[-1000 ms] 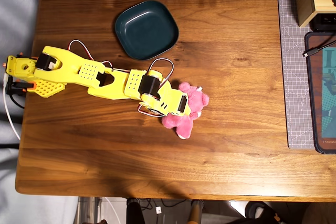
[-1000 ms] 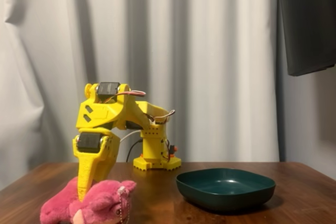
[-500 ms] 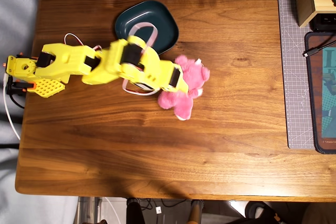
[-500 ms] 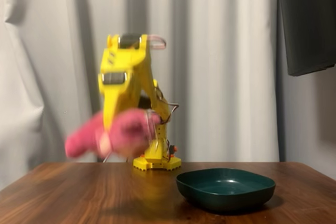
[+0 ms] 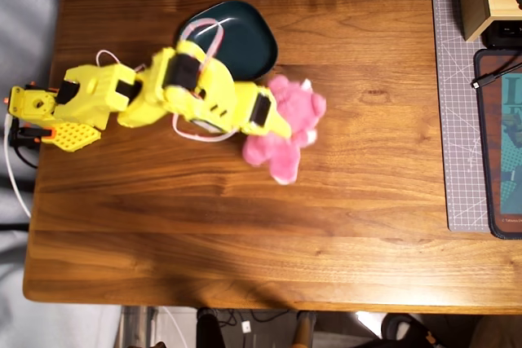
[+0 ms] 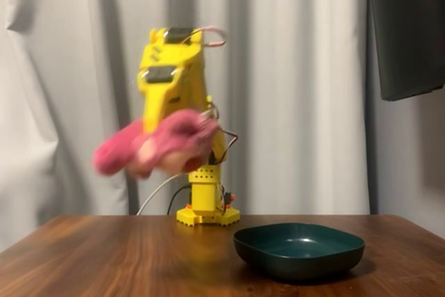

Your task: Grasp a strawberry bear and put it in the bin.

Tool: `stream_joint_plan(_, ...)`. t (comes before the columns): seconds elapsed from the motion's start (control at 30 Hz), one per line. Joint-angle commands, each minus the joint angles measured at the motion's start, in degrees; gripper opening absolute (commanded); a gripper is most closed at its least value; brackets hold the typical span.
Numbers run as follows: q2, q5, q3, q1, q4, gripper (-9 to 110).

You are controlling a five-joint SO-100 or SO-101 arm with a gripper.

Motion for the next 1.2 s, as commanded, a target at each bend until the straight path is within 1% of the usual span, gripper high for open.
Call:
stream_joint_plan(0.0,11.60,1.58,2.46,8.44,3.08,0)
stream_joint_plan(0.17,16.52,3.43,4.39,13.54,2.99,0)
stream_joint_plan(0.5,25.05,5.45,11.25,19.25,2.99,0)
stream_joint_plan(0.67,36.91,6.50,15.64,23.20,2.99,0)
stream_joint_plan(0.83,51.33,7.29,22.59,22.50,2.90,0)
stream_joint_plan(1.0,63.72,6.68,35.51,17.23,1.23,0)
stream_joint_plan(1.03,68.03,6.59,42.19,16.00,-2.02,0)
stream_joint_plan(1.13,88.86,4.83,75.76,14.24,-20.39,0)
stream_joint_plan(1.17,92.55,4.66,82.44,14.15,-22.76,0)
